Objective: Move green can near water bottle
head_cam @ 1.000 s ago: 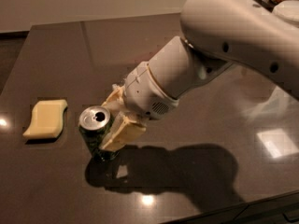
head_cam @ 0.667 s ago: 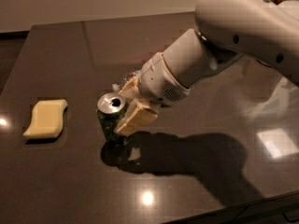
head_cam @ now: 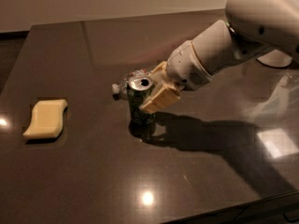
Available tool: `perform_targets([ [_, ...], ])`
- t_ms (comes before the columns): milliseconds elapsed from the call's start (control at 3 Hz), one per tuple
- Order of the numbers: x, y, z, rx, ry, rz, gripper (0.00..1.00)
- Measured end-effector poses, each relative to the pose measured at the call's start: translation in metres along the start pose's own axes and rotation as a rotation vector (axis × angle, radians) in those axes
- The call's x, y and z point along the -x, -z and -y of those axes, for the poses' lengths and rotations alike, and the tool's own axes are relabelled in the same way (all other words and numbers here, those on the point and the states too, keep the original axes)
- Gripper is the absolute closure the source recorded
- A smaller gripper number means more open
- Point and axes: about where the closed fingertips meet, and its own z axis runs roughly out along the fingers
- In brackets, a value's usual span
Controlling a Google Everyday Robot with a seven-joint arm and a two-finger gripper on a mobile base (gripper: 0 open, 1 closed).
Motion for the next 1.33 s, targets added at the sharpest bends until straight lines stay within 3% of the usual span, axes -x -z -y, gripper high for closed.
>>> perform_targets([
  [333,-0.017,0.017,0.019,-0.054,-0.048,-0.007,1.0],
  [667,-0.026,0.024,0.03,-0.093,-0.078,-0.017,0.87],
  [1333,-0.036,0.028,0.043,-0.126,-0.121,-0.011,0.4],
])
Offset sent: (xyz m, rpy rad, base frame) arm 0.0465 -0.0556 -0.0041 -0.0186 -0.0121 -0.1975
